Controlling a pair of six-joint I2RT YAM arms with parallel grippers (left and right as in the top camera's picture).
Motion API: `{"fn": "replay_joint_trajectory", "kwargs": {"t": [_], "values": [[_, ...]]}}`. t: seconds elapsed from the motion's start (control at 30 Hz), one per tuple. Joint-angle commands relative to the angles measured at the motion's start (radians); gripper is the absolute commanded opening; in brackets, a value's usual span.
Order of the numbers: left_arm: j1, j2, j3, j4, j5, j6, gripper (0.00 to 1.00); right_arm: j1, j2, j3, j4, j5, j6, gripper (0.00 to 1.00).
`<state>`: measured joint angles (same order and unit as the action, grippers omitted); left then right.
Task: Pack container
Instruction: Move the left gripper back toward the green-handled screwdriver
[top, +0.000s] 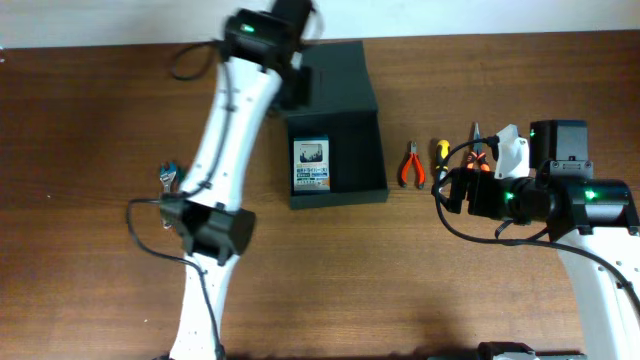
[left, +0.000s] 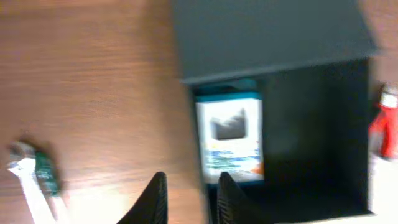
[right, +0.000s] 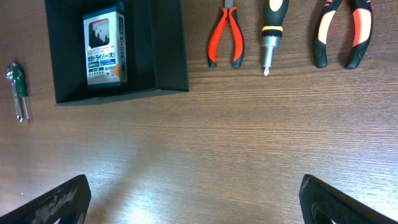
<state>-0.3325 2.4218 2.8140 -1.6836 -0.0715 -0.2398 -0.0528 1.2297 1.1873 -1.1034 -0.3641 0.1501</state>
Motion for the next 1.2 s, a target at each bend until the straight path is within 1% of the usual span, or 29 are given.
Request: {"fn": "replay_joint_trajectory", "kwargs": {"t": [0.0, 0.03, 0.07, 0.2, 0.3, 0.37, 0.4, 0.47, 0.53, 0.67, 0.77, 0.97, 1.17], "values": [[0.123, -0.043, 0.008, -0.004, 0.031, 0.179, 0.25, -0.008, 0.005, 0.018, -0.002, 0.009, -0.003, 0.99], [0.155, -0.043, -0.003, -0.004, 0.051, 0.213, 0.25, -0.008, 0.005, 0.018, -0.002, 0.009, -0.003, 0.99], [0.19, -0.043, -0.024, -0.004, 0.045, 0.22, 0.26, -0.008, 0.005, 0.018, -0.002, 0.009, -0.003, 0.99], [0.287, -0.043, -0.131, -0.004, 0.047, 0.227, 0.28, -0.008, 0.005, 0.018, -0.001, 0.009, -0.003, 0.99], [0.347, -0.043, -0.255, -0.005, 0.075, 0.23, 0.31, -0.008, 0.005, 0.018, -0.002, 0.01, -0.003, 0.99], [0.377, -0.043, -0.36, -0.005, 0.114, 0.253, 0.31, -0.008, 0.005, 0.018, -0.001, 0.01, -0.003, 0.99], [0.384, -0.043, -0.401, -0.004, 0.11, 0.26, 0.31, -0.008, 0.005, 0.018, 0.0, 0.01, -0.003, 0.99], [0.389, -0.043, -0.475, 0.025, 0.088, 0.287, 0.27, -0.008, 0.005, 0.018, 0.0, 0.01, -0.003, 0.99], [0.389, -0.044, -0.528, 0.089, 0.035, 0.29, 0.25, -0.008, 0.005, 0.018, 0.0, 0.01, -0.003, 0.99], [0.388, -0.044, -0.566, 0.221, 0.004, 0.29, 0.2, -0.008, 0.005, 0.018, 0.0, 0.01, -0.003, 0.99], [0.383, -0.053, -0.566, 0.269, 0.002, 0.29, 0.19, -0.008, 0.005, 0.018, -0.001, 0.009, -0.002, 0.99], [0.335, -0.131, -0.566, 0.243, -0.084, 0.269, 0.19, -0.008, 0.005, 0.018, 0.003, 0.009, -0.002, 0.99], [0.315, -0.259, -0.573, 0.165, -0.083, 0.272, 0.2, -0.008, 0.006, 0.018, 0.004, 0.009, -0.002, 0.99]]}}
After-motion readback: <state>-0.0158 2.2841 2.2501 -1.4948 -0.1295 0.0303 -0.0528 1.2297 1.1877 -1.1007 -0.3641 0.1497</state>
